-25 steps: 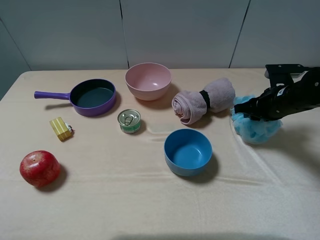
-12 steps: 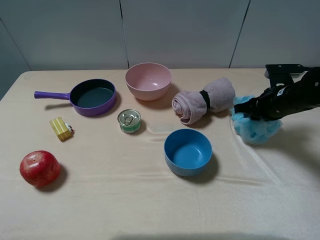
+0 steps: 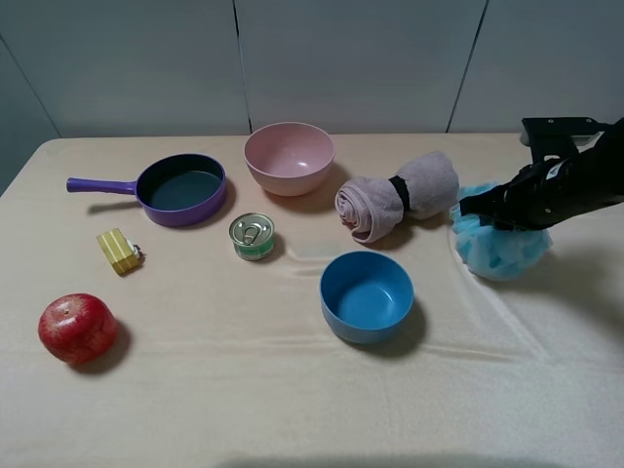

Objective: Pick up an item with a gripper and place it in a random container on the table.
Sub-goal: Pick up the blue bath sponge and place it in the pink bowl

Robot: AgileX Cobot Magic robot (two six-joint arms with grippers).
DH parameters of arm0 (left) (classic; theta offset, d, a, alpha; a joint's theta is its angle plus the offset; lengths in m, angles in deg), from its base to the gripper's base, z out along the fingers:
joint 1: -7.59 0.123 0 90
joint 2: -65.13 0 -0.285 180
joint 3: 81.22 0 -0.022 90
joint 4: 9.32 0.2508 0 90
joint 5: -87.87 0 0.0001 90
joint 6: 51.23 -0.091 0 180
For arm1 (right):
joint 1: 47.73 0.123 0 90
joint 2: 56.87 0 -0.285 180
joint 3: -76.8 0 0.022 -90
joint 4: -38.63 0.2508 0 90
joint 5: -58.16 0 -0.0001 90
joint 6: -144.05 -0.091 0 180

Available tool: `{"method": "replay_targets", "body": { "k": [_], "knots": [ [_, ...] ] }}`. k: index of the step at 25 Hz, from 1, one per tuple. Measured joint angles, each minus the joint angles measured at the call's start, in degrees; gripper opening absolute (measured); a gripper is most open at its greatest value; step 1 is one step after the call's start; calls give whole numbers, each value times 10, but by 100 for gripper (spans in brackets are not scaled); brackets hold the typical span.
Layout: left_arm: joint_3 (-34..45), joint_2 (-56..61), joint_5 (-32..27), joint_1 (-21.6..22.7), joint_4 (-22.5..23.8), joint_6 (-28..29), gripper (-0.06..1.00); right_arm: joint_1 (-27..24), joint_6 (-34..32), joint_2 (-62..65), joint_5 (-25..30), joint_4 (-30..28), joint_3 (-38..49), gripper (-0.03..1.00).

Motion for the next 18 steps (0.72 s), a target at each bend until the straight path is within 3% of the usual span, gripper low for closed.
{"method": "replay_targets", "body": {
  "k": [4,12,18],
  "knots": [
    [0,0,0,0,0,0,99,0,0,4,63,0,-37,13],
    [0,0,0,0,0,0,99,2,0,15,157,0,-105,12],
    [0,0,0,0,0,0,99,46,0,15,220,0,-173,11]
  ]
}}
